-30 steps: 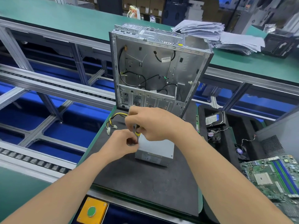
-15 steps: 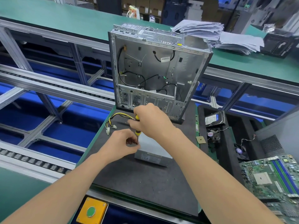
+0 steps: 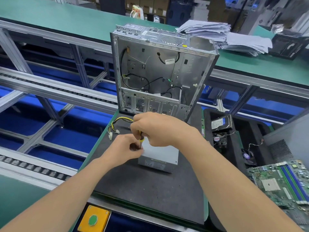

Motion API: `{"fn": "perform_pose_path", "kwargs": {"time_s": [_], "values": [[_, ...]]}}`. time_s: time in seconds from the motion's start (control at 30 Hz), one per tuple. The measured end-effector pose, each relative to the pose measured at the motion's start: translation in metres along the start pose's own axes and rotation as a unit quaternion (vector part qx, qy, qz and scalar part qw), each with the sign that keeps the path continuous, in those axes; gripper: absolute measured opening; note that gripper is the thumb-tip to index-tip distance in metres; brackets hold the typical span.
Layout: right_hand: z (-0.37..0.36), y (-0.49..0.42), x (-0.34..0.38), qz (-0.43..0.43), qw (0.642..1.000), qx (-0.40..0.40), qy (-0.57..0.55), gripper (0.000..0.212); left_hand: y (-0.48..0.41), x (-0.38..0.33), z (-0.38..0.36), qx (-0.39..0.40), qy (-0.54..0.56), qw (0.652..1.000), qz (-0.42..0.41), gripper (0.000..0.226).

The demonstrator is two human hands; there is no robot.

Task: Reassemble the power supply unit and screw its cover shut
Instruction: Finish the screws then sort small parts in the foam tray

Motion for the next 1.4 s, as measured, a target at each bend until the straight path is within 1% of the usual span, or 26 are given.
{"fn": "perform_pose_path", "kwargs": {"time_s": [0.1,0.2,0.23,0.33,0.43,0.5,0.57,0.6,0.63,0.67,0.7,0.73,0.77,0.8,0.83,0.87,0.9,0.93,0.97,1.0,1.03,1.13,1.2,1.27,1.33,1.4], "values": [[0.002,-0.004,-0.001,-0.018,0.999,-0.022,-0.015,0.025,0.001,0.000,-0.001,-0.001,0.006,1.000,-0.004,0.030],[0.002,-0.006,0.000,-0.043,0.997,-0.041,-0.044,0.011,0.001,0.000,-0.001,0.003,0.006,1.000,-0.001,0.021],[0.001,-0.008,0.000,-0.059,0.996,-0.052,-0.052,0.011,0.001,0.000,-0.001,0.007,0.005,1.000,0.003,0.019],[-0.005,-0.015,-0.003,-0.105,0.987,-0.095,-0.072,0.031,0.001,0.001,-0.001,0.006,0.019,1.000,0.012,0.022],[-0.012,-0.020,-0.010,-0.197,0.970,-0.118,-0.083,0.053,0.001,0.000,0.000,-0.002,0.033,0.999,0.005,0.024],[-0.013,-0.020,-0.011,-0.261,0.955,-0.132,-0.039,0.065,0.001,0.001,0.000,0.003,0.033,0.999,0.010,0.019],[-0.014,-0.020,-0.012,-0.284,0.948,-0.143,-0.007,0.069,0.001,0.002,0.000,0.011,0.034,0.999,0.012,0.018],[-0.014,-0.018,-0.012,-0.272,0.951,-0.146,-0.011,0.070,0.000,0.002,0.000,0.014,0.034,0.999,0.011,0.018],[-0.013,-0.016,-0.013,-0.238,0.961,-0.140,-0.016,0.070,0.000,0.002,0.000,0.015,0.034,0.999,0.009,0.020],[-0.013,-0.014,-0.014,-0.187,0.975,-0.122,-0.010,0.064,-0.001,0.001,0.001,0.014,0.034,0.999,0.005,0.021],[-0.012,-0.011,-0.014,-0.130,0.987,-0.095,0.002,0.052,-0.001,0.001,0.001,0.014,0.035,0.999,0.002,0.021],[-0.010,-0.008,-0.014,-0.074,0.995,-0.071,0.009,0.034,-0.002,0.001,0.002,0.014,0.035,0.999,-0.002,0.021],[-0.006,-0.004,-0.013,-0.039,0.998,-0.051,0.011,0.014,-0.002,0.001,0.002,0.016,0.036,0.999,-0.003,0.022],[-0.005,-0.002,-0.013,-0.009,0.999,-0.037,0.012,0.005,-0.002,0.001,0.002,0.017,0.036,0.999,-0.001,0.023],[-0.005,-0.002,-0.013,0.009,1.000,-0.029,0.005,0.017,-0.002,0.001,0.002,0.018,0.037,0.999,0.004,0.024],[-0.005,-0.003,-0.013,0.011,1.000,-0.019,-0.006,0.025,-0.002,0.002,0.003,0.019,0.039,0.999,0.008,0.023],[-0.004,-0.003,-0.013,0.005,1.000,-0.018,-0.012,0.028,-0.002,0.003,0.002,0.020,0.041,0.999,0.010,0.021],[-0.003,-0.005,-0.012,0.001,1.000,-0.019,-0.013,0.026,-0.002,0.003,0.001,0.019,0.042,0.999,0.008,0.020],[-0.003,-0.007,-0.012,-0.005,0.999,-0.028,-0.018,0.020,-0.002,0.003,0.001,0.016,0.042,0.999,0.005,0.020],[-0.004,-0.009,-0.013,-0.020,0.998,-0.043,-0.031,0.008,-0.002,0.003,0.000,0.015,0.039,0.999,0.005,0.019],[-0.005,-0.011,-0.013,-0.035,0.996,-0.064,-0.044,0.006,-0.002,0.003,-0.001,0.017,0.033,0.999,0.010,0.017],[-0.013,-0.019,-0.009,-0.077,0.988,-0.128,-0.024,0.048,0.000,0.005,-0.002,0.025,0.029,0.999,0.031,0.017],[-0.016,-0.023,-0.005,-0.128,0.979,-0.161,-0.012,0.066,0.001,0.006,-0.003,0.016,0.044,0.999,0.028,0.022],[-0.016,-0.024,-0.003,-0.197,0.959,-0.200,-0.024,0.075,0.001,0.006,-0.001,0.007,0.058,0.998,0.028,0.024],[-0.013,-0.026,-0.005,-0.262,0.941,-0.213,-0.017,0.078,0.000,0.004,0.001,0.013,0.057,0.998,0.027,0.023],[-0.010,-0.024,-0.007,-0.265,0.943,-0.199,0.016,0.077,-0.001,0.002,0.002,0.018,0.049,0.998,0.020,0.023]]}}
Point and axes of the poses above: each hand's wrist, its own y-axis away from the middle knuckle, its own z-axis out of the back of the hand, x = y × z, the point moved 2 cm from there along -y, towards the middle knuckle, and after that the axes turned 3 degrees about -y, right-handed, at the moved point
